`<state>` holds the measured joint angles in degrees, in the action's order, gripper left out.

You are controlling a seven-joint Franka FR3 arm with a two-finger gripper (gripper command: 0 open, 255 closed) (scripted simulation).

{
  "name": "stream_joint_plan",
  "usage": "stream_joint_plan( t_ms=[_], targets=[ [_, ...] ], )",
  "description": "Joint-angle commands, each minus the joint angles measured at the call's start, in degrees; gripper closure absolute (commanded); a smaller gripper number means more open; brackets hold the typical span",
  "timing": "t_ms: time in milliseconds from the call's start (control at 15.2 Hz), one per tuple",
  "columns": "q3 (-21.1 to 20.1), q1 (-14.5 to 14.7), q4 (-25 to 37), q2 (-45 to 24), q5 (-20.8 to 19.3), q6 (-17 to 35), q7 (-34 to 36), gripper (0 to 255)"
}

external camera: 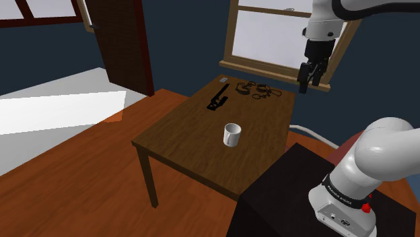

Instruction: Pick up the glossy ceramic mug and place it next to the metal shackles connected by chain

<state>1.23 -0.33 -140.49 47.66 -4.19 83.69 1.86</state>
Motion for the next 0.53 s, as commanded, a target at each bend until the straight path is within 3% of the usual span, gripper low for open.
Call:
stream_joint_plan(
  t_ms=[0, 462],
  targets=[
    [0.0, 0.0, 0.0, 0.0, 0.0, 0.0, 0.0, 0],
    [1.7, 0.7, -3.9, -10.7, 0.6, 14.7, -1.2, 0]
  ],
)
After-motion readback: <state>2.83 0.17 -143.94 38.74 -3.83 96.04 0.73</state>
